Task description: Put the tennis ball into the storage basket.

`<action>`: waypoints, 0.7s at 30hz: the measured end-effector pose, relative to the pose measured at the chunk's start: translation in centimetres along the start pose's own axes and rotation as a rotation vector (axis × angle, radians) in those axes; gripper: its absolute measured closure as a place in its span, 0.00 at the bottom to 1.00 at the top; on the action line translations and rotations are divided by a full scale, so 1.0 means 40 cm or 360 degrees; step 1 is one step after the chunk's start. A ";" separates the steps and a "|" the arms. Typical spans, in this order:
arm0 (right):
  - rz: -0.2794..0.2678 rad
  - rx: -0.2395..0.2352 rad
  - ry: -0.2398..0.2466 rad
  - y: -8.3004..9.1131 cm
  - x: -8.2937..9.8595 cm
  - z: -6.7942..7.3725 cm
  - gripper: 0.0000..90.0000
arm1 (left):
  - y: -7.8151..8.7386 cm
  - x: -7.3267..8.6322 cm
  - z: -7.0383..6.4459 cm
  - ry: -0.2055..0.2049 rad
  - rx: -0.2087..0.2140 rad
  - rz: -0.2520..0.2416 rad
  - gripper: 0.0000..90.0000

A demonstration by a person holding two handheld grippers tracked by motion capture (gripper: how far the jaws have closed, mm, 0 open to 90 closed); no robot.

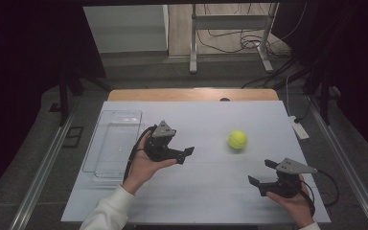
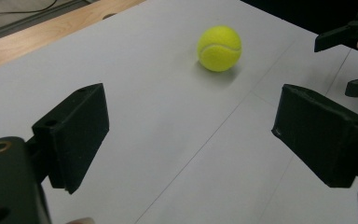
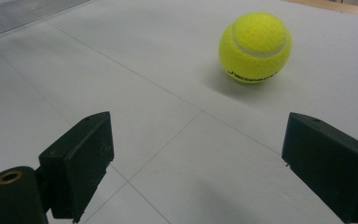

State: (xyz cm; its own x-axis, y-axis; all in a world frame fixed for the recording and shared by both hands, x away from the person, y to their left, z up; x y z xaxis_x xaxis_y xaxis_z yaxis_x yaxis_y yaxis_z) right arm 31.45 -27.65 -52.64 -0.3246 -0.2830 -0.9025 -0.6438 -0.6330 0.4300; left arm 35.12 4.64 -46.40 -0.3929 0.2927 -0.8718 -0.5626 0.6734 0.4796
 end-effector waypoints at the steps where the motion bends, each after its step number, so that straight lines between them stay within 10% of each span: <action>1: 0.0000 0.0000 0.0001 0.000 0.000 0.000 0.10 | -0.003 -0.001 0.000 0.0001 0.0002 0.0001 0.13; 21: -0.0003 0.0001 0.0001 0.002 0.000 -0.001 0.10 | -0.043 -0.009 -0.005 -0.0004 0.0024 0.0030 0.12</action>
Point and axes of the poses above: each handheld gripper's, and its own axes: y roughly backward along the jaws, x roughly out of its underside, z roughly to its left, the point moved 6 cm from there along -y, roughly forward along the jaws, and after that the axes turned 5 degrees about -z, right-handed, at the moved point
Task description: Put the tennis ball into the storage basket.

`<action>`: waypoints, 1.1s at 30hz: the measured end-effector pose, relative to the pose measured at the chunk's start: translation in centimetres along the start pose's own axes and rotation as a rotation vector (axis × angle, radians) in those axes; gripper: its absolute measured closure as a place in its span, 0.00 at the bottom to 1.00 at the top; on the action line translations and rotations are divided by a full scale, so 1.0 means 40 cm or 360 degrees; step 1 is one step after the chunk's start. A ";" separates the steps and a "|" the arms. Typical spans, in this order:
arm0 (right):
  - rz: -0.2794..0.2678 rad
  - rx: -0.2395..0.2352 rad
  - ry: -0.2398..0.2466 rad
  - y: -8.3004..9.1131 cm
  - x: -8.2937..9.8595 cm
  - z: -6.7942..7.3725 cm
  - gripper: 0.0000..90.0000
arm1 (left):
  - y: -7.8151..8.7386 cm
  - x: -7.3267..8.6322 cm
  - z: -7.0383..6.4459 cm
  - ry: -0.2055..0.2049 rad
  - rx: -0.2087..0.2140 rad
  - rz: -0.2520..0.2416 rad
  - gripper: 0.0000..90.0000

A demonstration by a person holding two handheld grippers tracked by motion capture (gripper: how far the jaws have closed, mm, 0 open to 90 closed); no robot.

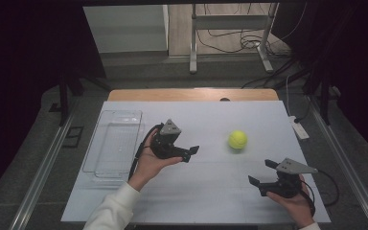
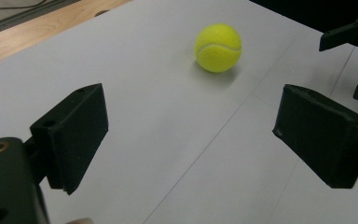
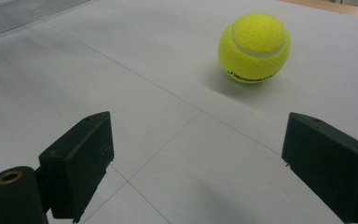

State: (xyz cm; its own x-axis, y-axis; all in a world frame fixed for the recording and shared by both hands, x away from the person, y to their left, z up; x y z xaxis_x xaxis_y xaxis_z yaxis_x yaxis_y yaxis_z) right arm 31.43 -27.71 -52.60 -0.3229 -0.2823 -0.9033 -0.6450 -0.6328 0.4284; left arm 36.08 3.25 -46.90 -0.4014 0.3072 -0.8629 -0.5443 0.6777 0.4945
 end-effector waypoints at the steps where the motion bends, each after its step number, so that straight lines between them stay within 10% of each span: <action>1: 0.0000 0.0000 0.0000 0.000 0.000 0.000 0.10 | -0.001 -0.001 -0.001 0.0004 0.0004 0.0001 0.12; 33: 0.0005 0.0000 0.0001 0.001 0.002 -0.001 0.11 | -0.070 -0.020 -0.028 -0.0025 0.0069 0.0034 0.12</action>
Point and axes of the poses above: each handheld gripper's, and its own axes: y roughly backward along the jaws, x roughly out of its underside, z roughly to its left, the point moved 6 cm from there along -y, roughly forward along the jaws, and after that the axes turned 5 degrees about -z, right-handed, at the moved point
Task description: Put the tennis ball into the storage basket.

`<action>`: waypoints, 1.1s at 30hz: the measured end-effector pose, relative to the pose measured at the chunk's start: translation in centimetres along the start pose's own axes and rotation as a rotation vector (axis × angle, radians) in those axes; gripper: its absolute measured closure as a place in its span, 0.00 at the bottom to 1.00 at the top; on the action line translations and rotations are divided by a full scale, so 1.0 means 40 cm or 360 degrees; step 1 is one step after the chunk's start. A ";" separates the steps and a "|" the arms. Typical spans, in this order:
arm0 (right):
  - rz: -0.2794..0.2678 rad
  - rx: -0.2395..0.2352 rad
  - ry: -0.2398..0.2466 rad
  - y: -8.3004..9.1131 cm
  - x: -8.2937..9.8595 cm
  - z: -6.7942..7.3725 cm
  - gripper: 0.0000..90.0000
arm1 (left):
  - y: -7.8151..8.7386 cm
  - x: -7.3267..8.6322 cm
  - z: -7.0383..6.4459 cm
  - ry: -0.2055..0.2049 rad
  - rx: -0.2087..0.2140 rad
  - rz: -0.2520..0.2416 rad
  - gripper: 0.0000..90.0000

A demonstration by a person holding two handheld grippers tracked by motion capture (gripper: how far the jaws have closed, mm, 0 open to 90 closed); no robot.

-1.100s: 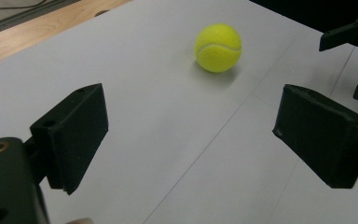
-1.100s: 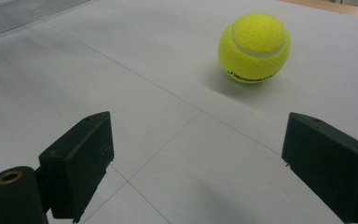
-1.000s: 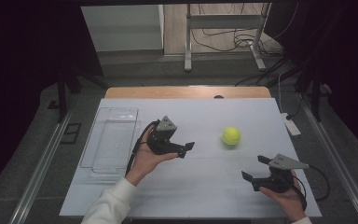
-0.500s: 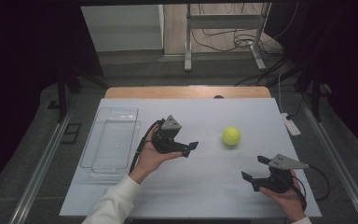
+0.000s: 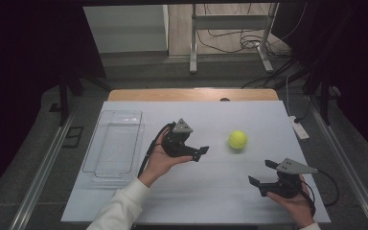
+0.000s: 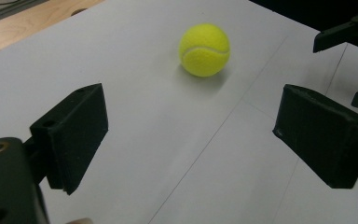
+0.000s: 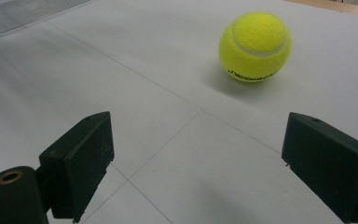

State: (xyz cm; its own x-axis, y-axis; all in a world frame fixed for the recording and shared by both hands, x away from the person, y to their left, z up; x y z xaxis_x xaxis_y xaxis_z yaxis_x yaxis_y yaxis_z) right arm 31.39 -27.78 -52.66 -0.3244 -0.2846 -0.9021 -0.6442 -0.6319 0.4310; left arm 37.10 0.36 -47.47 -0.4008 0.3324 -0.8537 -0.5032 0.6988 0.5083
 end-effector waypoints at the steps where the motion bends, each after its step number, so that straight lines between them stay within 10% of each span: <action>1: 0.0000 0.0001 0.0000 0.000 0.000 0.000 0.11 | -0.001 -0.001 0.000 -0.0001 0.0002 -0.0002 0.12; 33: 0.0004 0.0009 0.0008 -0.001 0.001 0.000 0.11 | -0.071 -0.022 -0.021 -0.0023 0.0033 0.0045 0.12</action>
Point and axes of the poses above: each handheld gripper's, and its own axes: y roughly backward along the jaws, x roughly out of its underside, z roughly to its left, the point moved 6 cm from there along -y, roughly forward along the jaws, and after that the axes turned 5 degrees about -z, right-handed, at the moved point
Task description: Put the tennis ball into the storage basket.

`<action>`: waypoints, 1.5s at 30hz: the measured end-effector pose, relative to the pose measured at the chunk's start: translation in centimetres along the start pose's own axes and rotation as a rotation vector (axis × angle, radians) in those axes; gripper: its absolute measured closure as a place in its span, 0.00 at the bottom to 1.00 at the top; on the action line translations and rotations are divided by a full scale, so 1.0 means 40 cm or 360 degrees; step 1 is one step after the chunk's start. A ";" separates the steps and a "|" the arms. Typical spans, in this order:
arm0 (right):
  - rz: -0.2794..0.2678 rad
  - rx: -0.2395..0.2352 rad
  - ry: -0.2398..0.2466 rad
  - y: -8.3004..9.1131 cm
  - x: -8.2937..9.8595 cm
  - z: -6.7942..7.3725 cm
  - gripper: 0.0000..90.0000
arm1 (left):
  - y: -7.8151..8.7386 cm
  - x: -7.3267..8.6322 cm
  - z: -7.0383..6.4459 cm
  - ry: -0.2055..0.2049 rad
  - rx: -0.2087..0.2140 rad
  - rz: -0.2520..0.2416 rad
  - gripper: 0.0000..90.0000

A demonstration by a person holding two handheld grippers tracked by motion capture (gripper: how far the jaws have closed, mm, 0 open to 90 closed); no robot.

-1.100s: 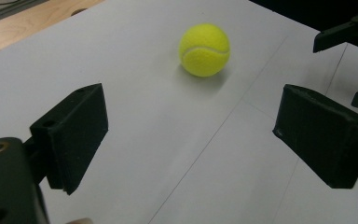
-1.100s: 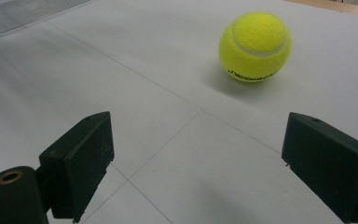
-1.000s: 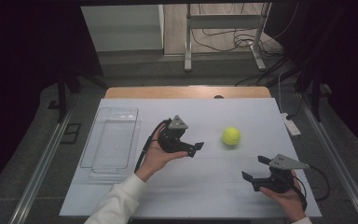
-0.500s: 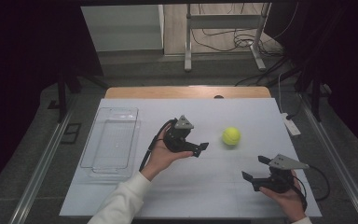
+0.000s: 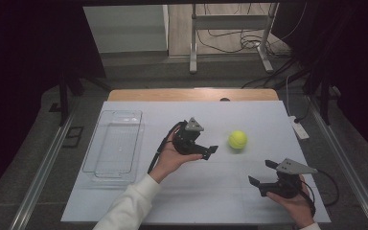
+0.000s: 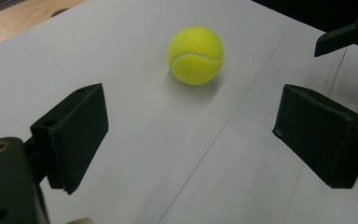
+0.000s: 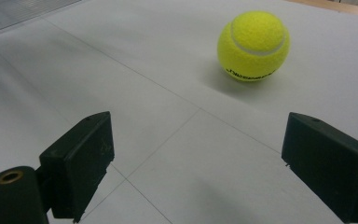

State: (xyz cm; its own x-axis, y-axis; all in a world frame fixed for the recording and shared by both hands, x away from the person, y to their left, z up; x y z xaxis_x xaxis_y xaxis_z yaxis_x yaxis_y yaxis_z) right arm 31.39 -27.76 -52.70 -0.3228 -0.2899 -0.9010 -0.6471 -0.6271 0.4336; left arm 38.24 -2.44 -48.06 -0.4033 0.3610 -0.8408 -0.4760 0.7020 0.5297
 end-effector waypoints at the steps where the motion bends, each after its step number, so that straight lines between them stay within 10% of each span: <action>1: 0.0001 0.0000 -0.0001 0.000 0.000 0.000 0.11 | -0.001 -0.001 -0.001 0.0001 0.0000 0.0002 0.12; 45: 0.0009 -0.0007 0.0002 -0.002 0.003 0.000 0.11 | -0.072 -0.045 -0.008 0.0047 0.0058 0.0039 0.12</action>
State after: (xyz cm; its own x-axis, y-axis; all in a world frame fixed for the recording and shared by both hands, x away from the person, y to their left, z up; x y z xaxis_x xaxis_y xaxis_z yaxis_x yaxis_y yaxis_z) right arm 31.41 -27.76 -52.84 -0.3255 -0.2946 -0.8985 -0.6420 -0.6288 0.4387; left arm 40.10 -5.31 -48.02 -0.4377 0.3604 -0.8237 -0.4370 0.7154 0.5452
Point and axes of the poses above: each handheld gripper's, and its own axes: y roughly backward along the jaws, x roughly out of its underside, z roughly to its left, the point moved 6 cm from there along -y, roughly forward along the jaws, and after that the axes turned 5 degrees about -z, right-handed, at the moved point
